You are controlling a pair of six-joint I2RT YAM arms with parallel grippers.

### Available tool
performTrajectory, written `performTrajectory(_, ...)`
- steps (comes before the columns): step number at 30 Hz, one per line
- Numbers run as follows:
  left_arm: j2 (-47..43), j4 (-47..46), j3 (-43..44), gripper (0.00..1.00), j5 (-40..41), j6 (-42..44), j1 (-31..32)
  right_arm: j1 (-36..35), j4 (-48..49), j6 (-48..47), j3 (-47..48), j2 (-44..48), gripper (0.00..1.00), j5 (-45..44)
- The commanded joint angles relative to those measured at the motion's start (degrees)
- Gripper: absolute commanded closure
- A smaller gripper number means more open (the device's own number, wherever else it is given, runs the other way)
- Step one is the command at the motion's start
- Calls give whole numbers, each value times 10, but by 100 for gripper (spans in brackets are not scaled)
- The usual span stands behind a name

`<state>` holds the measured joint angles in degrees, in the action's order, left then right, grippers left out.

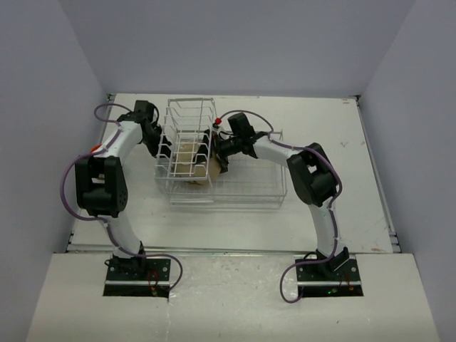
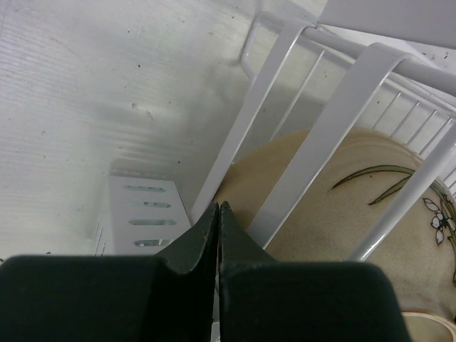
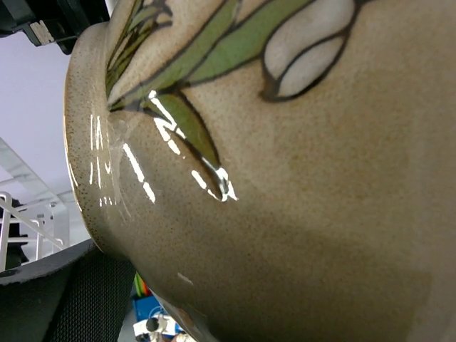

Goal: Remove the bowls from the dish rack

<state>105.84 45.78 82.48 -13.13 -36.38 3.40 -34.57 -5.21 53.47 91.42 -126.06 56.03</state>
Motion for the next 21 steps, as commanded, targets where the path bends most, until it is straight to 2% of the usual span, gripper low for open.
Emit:
performTrajectory(1,-14,-3,-6,100,-118,-23,42,-20,-15,-37,0,13,1,-75)
performTrajectory(10,-11,3,7,100,-110,-20,42,-15,-27,-58,-60,94,1,-165)
performTrajectory(13,-13,3,8,100,-110,-20,42,-7,-23,-50,-62,104,1,-166)
performTrajectory(21,-13,-3,3,100,-121,-26,41,4,97,32,-123,136,1,-140)
